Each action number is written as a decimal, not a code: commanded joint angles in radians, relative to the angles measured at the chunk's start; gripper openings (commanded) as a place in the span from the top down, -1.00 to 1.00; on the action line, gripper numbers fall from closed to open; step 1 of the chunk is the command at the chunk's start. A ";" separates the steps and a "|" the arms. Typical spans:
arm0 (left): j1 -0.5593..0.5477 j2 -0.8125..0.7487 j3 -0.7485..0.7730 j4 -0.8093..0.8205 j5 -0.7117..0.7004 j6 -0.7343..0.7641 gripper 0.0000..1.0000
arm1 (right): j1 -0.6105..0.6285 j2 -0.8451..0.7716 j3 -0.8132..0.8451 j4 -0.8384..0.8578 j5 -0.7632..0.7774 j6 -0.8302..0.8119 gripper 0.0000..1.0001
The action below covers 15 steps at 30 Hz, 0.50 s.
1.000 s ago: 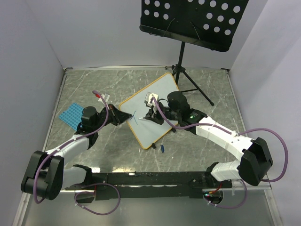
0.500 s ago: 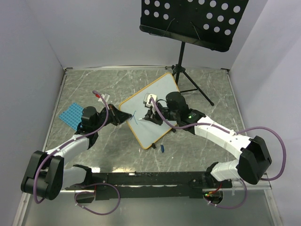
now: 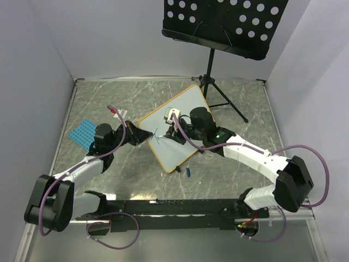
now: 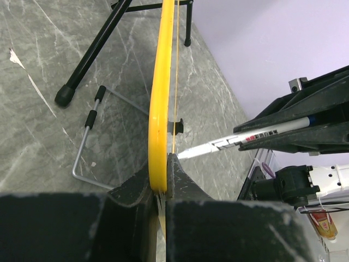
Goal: Write a sentence on the whiteboard
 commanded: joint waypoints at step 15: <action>-0.022 -0.007 -0.011 -0.050 0.073 0.069 0.98 | -0.007 -0.001 0.013 0.023 0.147 -0.015 1.00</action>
